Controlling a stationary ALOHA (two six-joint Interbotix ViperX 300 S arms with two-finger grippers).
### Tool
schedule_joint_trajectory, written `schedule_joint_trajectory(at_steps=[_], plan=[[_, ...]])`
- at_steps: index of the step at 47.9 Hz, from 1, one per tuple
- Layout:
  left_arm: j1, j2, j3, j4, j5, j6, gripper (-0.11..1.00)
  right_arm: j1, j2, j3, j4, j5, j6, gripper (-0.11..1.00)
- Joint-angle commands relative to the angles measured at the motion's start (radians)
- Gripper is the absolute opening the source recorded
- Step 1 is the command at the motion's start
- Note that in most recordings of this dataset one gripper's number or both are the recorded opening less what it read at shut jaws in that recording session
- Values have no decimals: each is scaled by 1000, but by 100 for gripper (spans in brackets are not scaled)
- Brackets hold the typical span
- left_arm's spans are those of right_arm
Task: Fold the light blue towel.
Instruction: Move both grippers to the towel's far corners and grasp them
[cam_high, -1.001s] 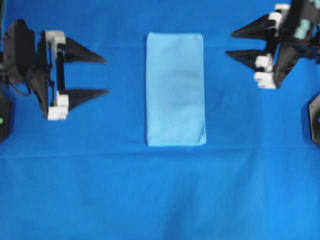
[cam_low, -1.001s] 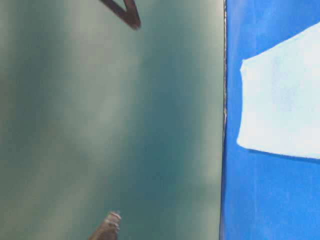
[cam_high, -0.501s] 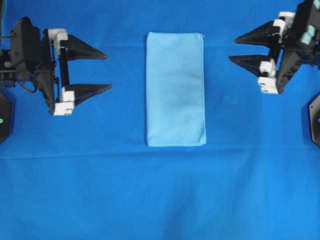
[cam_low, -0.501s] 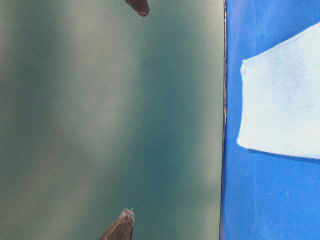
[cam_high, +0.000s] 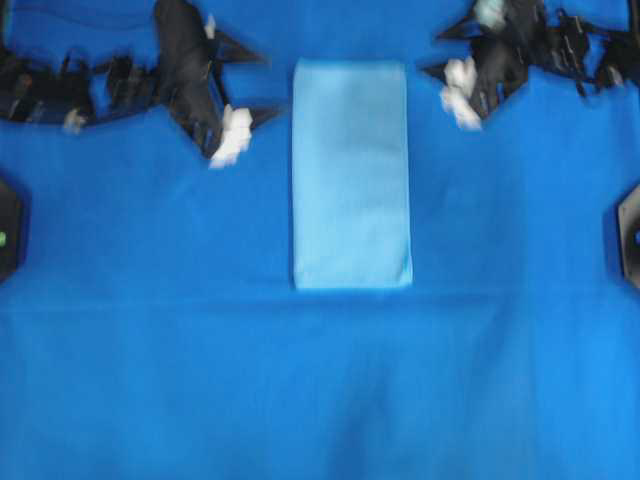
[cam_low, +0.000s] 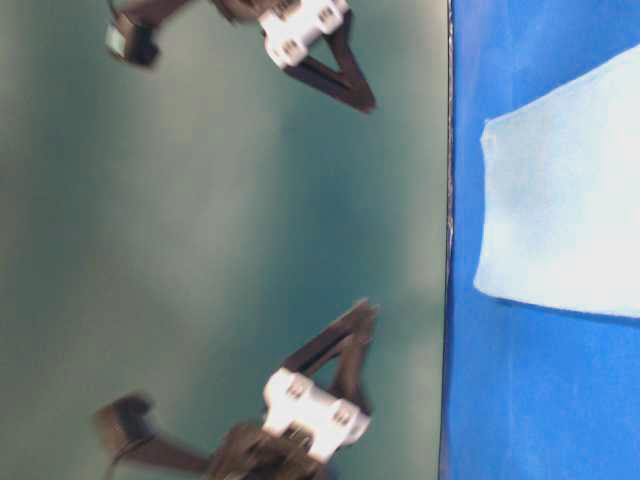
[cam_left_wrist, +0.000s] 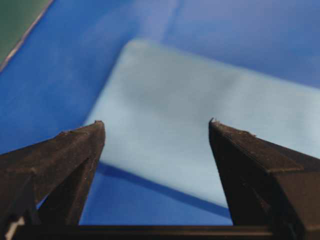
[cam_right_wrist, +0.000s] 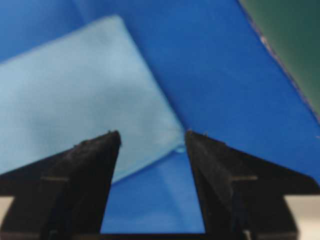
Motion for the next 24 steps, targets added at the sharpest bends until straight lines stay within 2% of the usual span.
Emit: schedule_joint_trajectory(at_steps=[1, 13, 24], plan=[[35, 58, -54, 2, -26, 2, 80, -20, 57, -48, -15, 2, 2, 59], [114, 242, -153, 2, -49, 2, 79, -57, 227, -106, -29, -14, 2, 59], [124, 347, -204, 2, -54, 2, 79, -60, 305, -124, -28, -43, 3, 59]])
